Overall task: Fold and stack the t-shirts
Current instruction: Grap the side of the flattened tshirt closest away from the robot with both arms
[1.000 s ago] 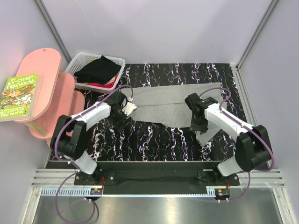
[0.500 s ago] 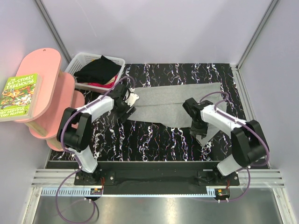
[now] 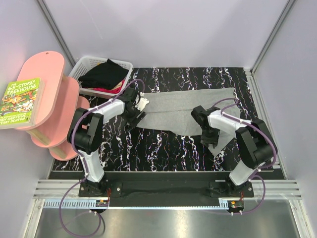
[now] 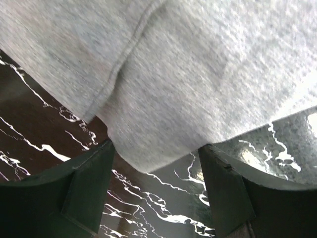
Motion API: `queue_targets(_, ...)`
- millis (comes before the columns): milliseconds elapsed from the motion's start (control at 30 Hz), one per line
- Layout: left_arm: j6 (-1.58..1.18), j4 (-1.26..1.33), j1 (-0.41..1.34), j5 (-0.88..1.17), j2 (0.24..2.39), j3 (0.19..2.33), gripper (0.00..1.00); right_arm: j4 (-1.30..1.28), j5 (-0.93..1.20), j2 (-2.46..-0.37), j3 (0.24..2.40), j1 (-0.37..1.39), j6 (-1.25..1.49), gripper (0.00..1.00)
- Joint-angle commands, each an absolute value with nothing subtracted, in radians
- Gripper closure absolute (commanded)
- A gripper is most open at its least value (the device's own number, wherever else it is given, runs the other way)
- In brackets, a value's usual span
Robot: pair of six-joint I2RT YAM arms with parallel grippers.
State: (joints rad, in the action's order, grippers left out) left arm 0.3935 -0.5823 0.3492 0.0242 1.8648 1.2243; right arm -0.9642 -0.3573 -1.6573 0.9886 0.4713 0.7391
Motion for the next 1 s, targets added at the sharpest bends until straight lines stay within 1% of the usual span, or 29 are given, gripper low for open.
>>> queue_targets(0, 0.380, -0.551, 0.342, 0.034, 1.875, 1.253, 0.27, -0.937, -0.368, -1.646, 0.980, 0.480, 0.770, 0.56)
queue_targets(233, 0.382, -0.543, 0.337, 0.043, 1.830, 1.215, 0.27, -0.925, -0.338, -1.638, 0.957, 0.480, 0.773, 0.58)
queue_targets(300, 0.379, -0.542, 0.337, 0.046, 1.835, 1.218, 0.27, -0.923, -0.328, -1.638, 0.966, 0.480, 0.775, 0.63)
queue_targets(333, 0.376, -0.543, 0.337, 0.054, 1.838, 1.219, 0.30, -0.925, -0.322, -1.638, 0.968, 0.480, 0.776, 0.66)
queue_targets(367, 0.374, -0.543, 0.337, 0.057, 1.839, 1.220, 0.34, -0.923, -0.325, -1.637, 0.969, 0.482, 0.775, 0.79)
queue_targets(433, 0.371, -0.545, 0.337, 0.061, 1.842, 1.224, 0.41, -0.926, -0.330, -1.623, 0.969, 0.482, 0.770, 0.93)
queue_targets(467, 0.371, -0.546, 0.337, 0.063, 1.839, 1.224, 0.54, -0.930, -0.331, -1.618, 0.973, 0.480, 0.767, 1.00)
queue_targets(533, 0.373, -0.549, 0.337, 0.066, 1.833, 1.224, 0.70, -0.940, -0.331, -1.600, 0.973, 0.480, 0.765, 1.00)
queue_targets(567, 0.373, -0.554, 0.337, 0.064, 1.827, 1.226, 0.86, -0.945, -0.331, -1.594, 0.974, 0.480, 0.765, 1.00)
queue_targets(633, 0.376, -0.563, 0.336, 0.057, 1.821, 1.230, 1.00, -0.966, -0.327, -1.569, 0.979, 0.482, 0.764, 1.00)
queue_targets(767, 0.383, -0.592, 0.328, 0.051, 1.798, 1.247, 1.00, -1.026, -0.324, -1.481, 0.999, 0.482, 0.762, 1.00)
queue_targets(967, 0.416, -0.643, 0.302, 0.048, 1.738, 1.241, 0.98, -1.121, -0.247, -1.323, 0.980, 0.503, 0.796, 1.00)
